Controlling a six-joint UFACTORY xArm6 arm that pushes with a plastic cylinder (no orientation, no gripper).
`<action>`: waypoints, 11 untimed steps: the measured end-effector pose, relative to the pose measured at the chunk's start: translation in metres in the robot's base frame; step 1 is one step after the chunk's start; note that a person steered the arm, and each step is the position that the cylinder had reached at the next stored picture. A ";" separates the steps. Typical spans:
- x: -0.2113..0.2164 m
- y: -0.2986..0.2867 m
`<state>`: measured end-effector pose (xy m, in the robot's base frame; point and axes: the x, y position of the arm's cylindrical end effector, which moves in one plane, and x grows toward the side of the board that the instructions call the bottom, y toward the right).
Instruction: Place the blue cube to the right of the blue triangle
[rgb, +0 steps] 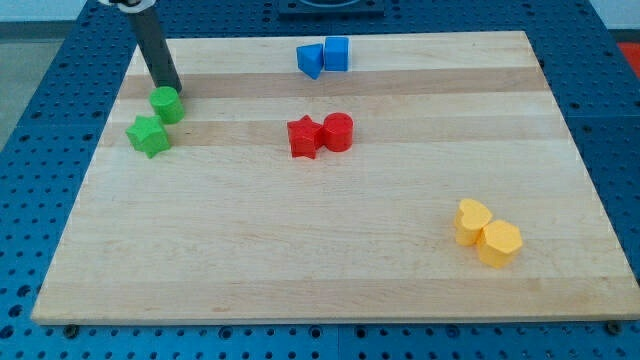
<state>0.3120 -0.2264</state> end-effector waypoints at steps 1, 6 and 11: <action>0.009 0.000; -0.087 0.101; -0.094 0.238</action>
